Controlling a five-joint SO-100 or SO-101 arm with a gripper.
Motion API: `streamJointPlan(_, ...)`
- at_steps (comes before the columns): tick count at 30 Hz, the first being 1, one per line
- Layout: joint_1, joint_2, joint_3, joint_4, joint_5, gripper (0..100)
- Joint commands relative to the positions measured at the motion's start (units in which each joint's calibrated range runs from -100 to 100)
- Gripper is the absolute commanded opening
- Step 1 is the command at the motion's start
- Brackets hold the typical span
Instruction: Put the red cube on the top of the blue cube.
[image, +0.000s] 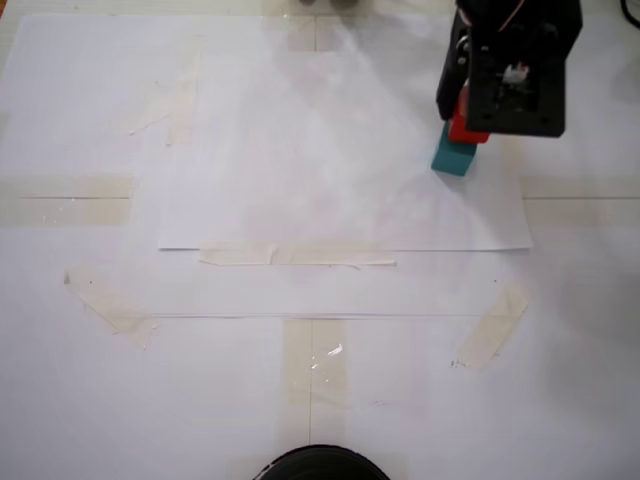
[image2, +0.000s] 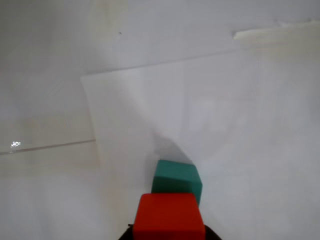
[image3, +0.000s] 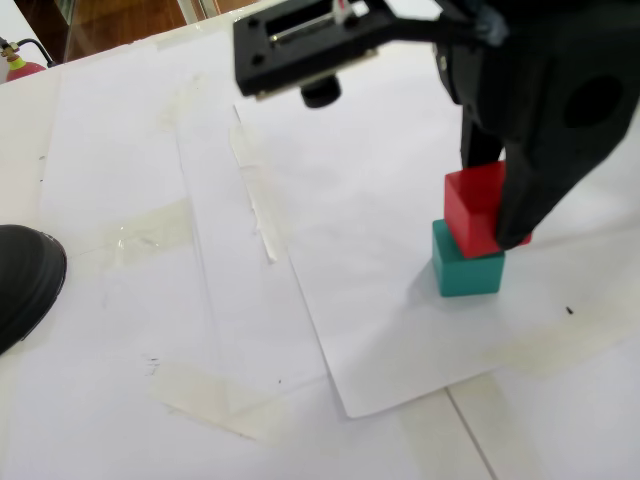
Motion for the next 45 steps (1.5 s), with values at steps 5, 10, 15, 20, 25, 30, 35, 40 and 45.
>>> streamJointPlan(5,1.0,-0.4,-5.5,-1.6,-1.2,12)
streamJointPlan(10,1.3,-0.1,-6.0,-1.6,-1.1,12)
streamJointPlan(15,1.8,0.1,-6.5,-1.8,-1.1,12)
streamJointPlan(20,2.7,0.3,-6.8,-1.9,-1.0,12)
streamJointPlan(25,3.1,0.3,-6.8,-1.8,-1.0,12)
streamJointPlan(30,3.0,0.7,-6.8,-1.8,-1.0,12)
streamJointPlan(35,2.4,0.9,-6.8,-2.2,-1.0,12)
streamJointPlan(40,2.0,1.0,-6.8,-2.3,-1.1,12)
streamJointPlan(45,1.7,1.0,-5.8,-2.4,-1.2,12)
